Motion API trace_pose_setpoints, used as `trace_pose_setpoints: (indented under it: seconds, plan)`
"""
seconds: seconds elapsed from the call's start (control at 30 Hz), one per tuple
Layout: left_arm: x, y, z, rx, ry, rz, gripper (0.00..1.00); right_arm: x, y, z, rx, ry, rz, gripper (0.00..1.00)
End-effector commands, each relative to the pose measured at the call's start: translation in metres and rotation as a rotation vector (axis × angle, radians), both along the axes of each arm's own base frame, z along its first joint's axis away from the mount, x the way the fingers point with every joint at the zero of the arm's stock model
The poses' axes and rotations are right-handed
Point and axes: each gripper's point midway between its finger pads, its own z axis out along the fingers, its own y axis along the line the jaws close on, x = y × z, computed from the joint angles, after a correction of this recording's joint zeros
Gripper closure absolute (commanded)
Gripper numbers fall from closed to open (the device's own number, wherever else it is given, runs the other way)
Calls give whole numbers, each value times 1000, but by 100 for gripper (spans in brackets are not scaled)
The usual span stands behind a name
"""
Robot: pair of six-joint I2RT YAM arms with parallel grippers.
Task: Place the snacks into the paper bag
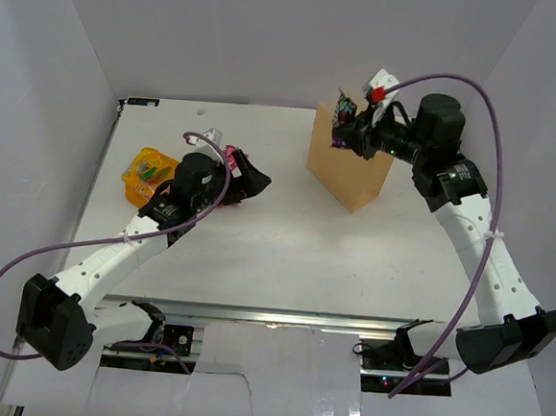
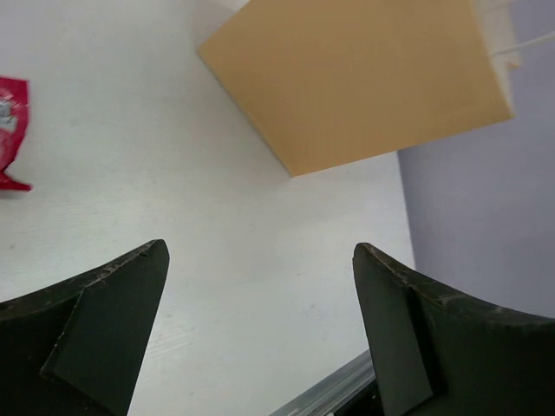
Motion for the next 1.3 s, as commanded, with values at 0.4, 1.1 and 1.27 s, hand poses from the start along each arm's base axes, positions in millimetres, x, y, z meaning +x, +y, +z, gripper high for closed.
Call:
trace_pose_setpoints:
  seconds: [0.4,1.1,1.27]
  plan:
    - [-19,56,-80,226,164,129,2,125,-66,33,-57,-183,-367,78]
    - [51,88,-168,483,532,350,3,101,-96,-16,-104,-78,-370,15]
    - [76,100,-192,748,541,242,2,57,-102,-35,-154,-60,-264,7]
